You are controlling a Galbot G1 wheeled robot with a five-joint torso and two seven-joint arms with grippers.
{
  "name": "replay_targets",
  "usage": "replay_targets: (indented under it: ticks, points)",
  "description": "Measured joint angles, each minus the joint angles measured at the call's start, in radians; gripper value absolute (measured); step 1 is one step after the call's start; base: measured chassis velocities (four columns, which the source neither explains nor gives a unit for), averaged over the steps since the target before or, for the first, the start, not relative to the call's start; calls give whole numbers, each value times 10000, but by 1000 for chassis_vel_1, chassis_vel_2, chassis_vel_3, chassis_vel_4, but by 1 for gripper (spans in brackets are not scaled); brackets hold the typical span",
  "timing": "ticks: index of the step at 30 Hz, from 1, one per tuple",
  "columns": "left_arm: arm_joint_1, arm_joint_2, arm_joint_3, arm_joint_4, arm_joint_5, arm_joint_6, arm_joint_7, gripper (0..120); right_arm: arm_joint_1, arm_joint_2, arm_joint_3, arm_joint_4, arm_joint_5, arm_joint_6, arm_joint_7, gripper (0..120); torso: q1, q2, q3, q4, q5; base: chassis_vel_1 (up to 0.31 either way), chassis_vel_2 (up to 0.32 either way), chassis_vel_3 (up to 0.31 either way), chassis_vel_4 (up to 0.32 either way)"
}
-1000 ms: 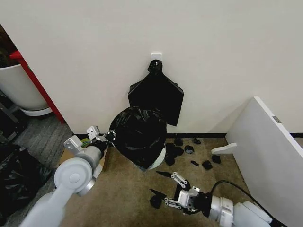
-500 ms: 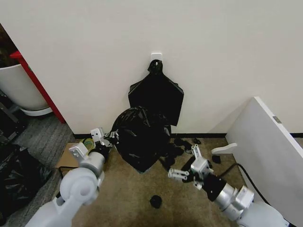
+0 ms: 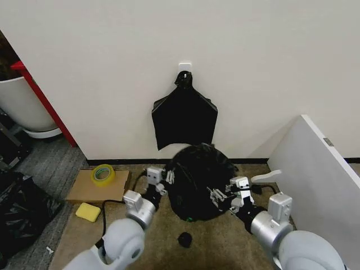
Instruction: Place the garbage bag over the trash bin.
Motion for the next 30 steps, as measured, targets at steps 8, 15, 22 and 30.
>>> replay_targets:
  ticks: [8,15,22,30]
  points:
    - [113,-88,105,15,645,-132,49,4,1835,782,-1332,-682,1266,-1044,1579,0,0,0,0,1,-2,0,0,0,0]
    - [261,-77,130,-175,885,-244,120,4,3022,1950,-2896,-2163,988,-1600,2632,0,0,0,0,0,-2,0,0,0,0]
    - [524,60,133,-459,971,-318,176,4,3581,2642,-3650,-3780,203,-1666,2945,0,0,0,1,-1,-1,0,0,0,0]
    - [707,71,130,-680,996,-318,249,4,4065,2982,-3999,-4847,-822,-1720,2757,0,0,0,1,-2,-2,0,0,0,0]
